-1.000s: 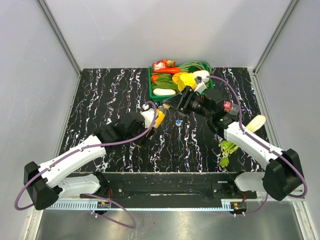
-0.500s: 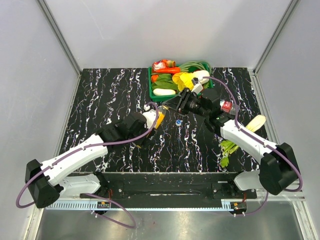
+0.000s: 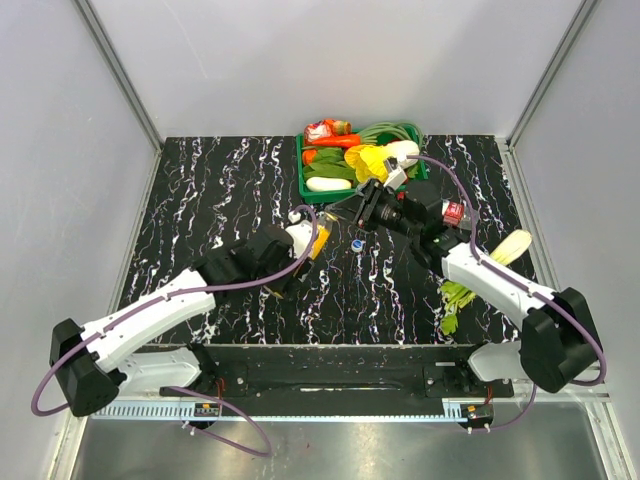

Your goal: Unscrew the bottle caps

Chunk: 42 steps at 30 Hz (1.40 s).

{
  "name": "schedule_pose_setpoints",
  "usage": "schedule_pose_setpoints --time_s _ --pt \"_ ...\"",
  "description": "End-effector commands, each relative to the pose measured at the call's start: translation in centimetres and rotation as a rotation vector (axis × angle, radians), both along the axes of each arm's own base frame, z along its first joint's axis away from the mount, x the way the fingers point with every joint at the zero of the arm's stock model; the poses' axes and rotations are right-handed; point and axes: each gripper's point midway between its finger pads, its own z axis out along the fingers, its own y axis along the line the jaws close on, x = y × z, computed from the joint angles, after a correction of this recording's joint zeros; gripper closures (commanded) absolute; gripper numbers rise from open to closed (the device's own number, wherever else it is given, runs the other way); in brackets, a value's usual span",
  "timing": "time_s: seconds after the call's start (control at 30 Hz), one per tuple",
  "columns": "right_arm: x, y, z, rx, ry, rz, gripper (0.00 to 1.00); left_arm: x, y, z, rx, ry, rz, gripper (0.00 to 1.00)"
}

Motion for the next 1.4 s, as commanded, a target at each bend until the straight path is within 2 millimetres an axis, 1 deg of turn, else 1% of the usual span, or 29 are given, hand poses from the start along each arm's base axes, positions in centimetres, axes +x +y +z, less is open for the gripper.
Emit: schedule_pose_setpoints --time_s 0.0,0.13,0.27,0.4,0.43,0.5,0.57,0.6,0.73,0.83,0.87,0.97,1.07,1.13,1.17,1.2,1.23,1.27,1.33,1.37 --pt "-2.2 -0.2 3.4 0.037 -0.181 0.074 1.0 -0.9 -2.8 3.1 -0.171 -0.024 -0.096 0.66" --pt "-3.9 -0.4 4.1 0.043 -0.24 0.141 1.0 -2.6 -4.6 3.9 -0.274 0.025 -0.195 0.71" --pt "-5.6 -0.4 4.5 0.034 -0.293 0.213 1.0 -4.1 -6.0 4.0 -0.345 0.076 -0.27 0.76" --pt "-7.6 -0.6 5.1 0.035 -0.373 0.3 1.0 -6.0 -7.4 4.8 -0.443 0.117 -0.365 0.8" --pt "-8.3 -0.6 5.6 0.051 -0.41 0.329 1.0 -6.3 -7.6 5.2 -0.471 0.118 -0.387 0.81" --pt "-9.7 -0.8 6.3 0.073 -0.459 0.385 1.0 -7.2 -7.9 5.2 -0.507 0.14 -0.429 0.83" --pt "-10.9 -1.1 7.1 0.085 -0.506 0.422 1.0 -8.1 -8.3 5.6 -0.549 0.163 -0.47 0.83" --pt "-11.4 -1.2 7.3 0.087 -0.526 0.439 1.0 -8.9 -8.6 6.0 -0.581 0.177 -0.514 0.84" --pt "-13.2 -1.9 8.4 0.089 -0.628 0.478 1.0 -10.8 -9.0 7.6 -0.673 0.198 -0.624 0.84" --pt "-15.6 -2.6 9.5 0.122 -0.743 0.55 1.0 -12.2 -9.0 8.7 -0.726 0.203 -0.697 0.84" --pt "-16.1 -2.8 9.7 0.131 -0.766 0.563 1.0 -12.3 -9.0 8.8 -0.733 0.198 -0.707 0.84" --pt "-16.6 -3.1 10.0 0.126 -0.792 0.568 1.0 -12.2 -8.9 8.8 -0.734 0.19 -0.701 0.84" --pt "-16.2 -3.2 10.2 0.116 -0.79 0.538 1.0 -12.0 -8.9 8.4 -0.718 0.194 -0.683 0.84" --pt "-15.6 -3.2 10.3 0.105 -0.781 0.49 1.0 -11.6 -8.8 8.0 -0.703 0.194 -0.662 0.84" --pt "-15.3 -3.3 10.5 0.103 -0.777 0.465 0.89 -11.4 -8.8 7.9 -0.697 0.188 -0.65 0.84" --pt "-15.0 -3.4 10.7 0.1 -0.769 0.433 0.83 -11.1 -8.7 7.8 -0.689 0.182 -0.633 0.84" --pt "-14.6 -3.6 10.9 0.097 -0.766 0.405 0.72 -10.9 -8.7 7.5 -0.678 0.183 -0.615 0.84" --pt "-14.3 -3.8 11.3 0.094 -0.763 0.369 0.44 -10.7 -8.5 7.3 -0.665 0.181 -0.6 0.84" --pt "-13.6 -4.2 11.9 0.089 -0.755 0.302 0.13 -10.2 -8.2 6.8 -0.635 0.176 -0.565 0.84" --pt "-13.1 -4.4 12.1 0.081 -0.744 0.263 0.01 -9.8 -8.1 6.5 -0.619 0.173 -0.541 0.84"
